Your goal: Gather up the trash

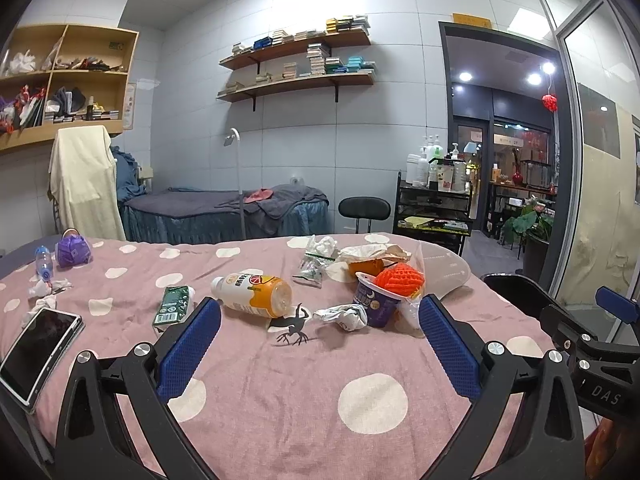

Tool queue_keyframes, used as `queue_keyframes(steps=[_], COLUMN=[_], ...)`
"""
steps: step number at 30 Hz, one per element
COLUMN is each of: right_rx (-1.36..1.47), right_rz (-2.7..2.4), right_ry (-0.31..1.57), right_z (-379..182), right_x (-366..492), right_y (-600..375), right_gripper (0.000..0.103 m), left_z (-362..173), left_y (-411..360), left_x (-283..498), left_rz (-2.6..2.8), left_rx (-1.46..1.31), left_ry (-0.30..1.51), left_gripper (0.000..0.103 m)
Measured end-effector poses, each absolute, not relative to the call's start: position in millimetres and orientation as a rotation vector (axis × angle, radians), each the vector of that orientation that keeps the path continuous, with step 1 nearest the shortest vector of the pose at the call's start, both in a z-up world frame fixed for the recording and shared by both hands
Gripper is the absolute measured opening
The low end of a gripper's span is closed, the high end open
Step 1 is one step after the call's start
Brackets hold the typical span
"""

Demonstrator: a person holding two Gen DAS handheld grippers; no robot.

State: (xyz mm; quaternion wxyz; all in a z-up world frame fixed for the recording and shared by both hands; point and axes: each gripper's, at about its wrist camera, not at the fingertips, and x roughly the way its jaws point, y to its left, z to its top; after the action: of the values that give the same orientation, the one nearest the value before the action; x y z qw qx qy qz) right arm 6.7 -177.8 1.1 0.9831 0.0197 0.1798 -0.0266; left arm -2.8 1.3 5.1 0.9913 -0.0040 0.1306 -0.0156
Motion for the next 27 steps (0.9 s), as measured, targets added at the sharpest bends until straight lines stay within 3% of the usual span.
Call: queue_keyframes(steps=[27], right_rx=[0.044], right_rz=[-0.041], right_ry=[0.368], right_z=[4.5], right_x=[8.2], right_y=[-176.7], right_gripper=[0.098], left_z=[5.8], left_y=[1.5], left_x=[-3.2], left_rz=[-0.032], left_rx=[-0.007], left_ry=[0.262], left_gripper=[0.097])
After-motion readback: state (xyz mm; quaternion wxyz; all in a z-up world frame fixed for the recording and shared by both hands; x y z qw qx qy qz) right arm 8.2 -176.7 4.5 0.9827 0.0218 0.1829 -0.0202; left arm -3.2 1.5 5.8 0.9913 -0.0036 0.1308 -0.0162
